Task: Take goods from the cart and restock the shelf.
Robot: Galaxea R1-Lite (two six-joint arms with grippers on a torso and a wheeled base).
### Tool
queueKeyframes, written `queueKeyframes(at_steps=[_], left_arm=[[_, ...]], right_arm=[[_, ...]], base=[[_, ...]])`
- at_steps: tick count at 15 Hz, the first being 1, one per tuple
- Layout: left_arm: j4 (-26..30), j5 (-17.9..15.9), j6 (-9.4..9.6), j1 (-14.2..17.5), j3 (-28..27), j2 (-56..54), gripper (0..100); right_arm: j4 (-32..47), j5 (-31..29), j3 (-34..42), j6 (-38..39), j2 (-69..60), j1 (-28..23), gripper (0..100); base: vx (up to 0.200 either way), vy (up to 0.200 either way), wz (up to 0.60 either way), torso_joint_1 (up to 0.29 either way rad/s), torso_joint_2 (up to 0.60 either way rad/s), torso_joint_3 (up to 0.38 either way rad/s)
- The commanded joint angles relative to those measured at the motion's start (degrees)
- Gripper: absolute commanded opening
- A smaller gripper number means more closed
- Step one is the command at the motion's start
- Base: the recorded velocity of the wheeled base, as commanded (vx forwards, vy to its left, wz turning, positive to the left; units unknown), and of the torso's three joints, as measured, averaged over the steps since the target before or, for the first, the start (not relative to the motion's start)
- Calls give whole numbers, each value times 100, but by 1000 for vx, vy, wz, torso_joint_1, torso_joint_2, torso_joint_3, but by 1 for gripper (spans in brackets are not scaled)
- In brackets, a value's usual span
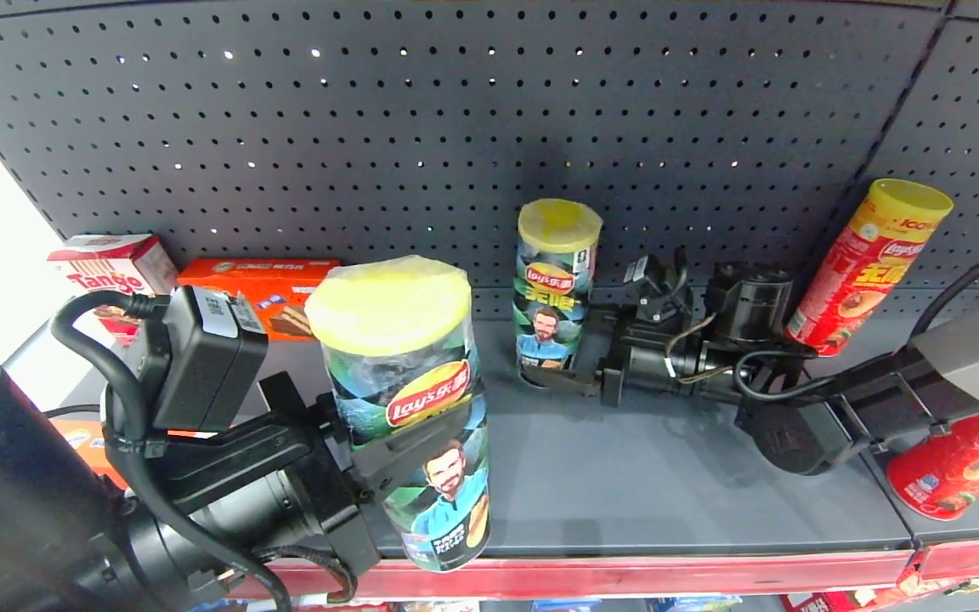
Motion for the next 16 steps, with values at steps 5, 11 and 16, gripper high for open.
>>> queueKeyframes(at_steps=[5, 11, 16], left_arm=[[-9, -1, -5, -10, 15, -12, 0], [0, 8, -5, 8, 15, -21, 0], [0, 8, -5, 8, 67, -4, 0]], right_arm=[[5, -801, 187, 41, -103, 25, 100], [5, -1214, -630, 313, 381, 95, 100], [-13, -1223, -736, 278, 530, 148, 0]], base=[[0, 0, 0, 0, 0, 0], [0, 0, 0, 0, 0, 0], [0, 0, 0, 0, 0, 0]])
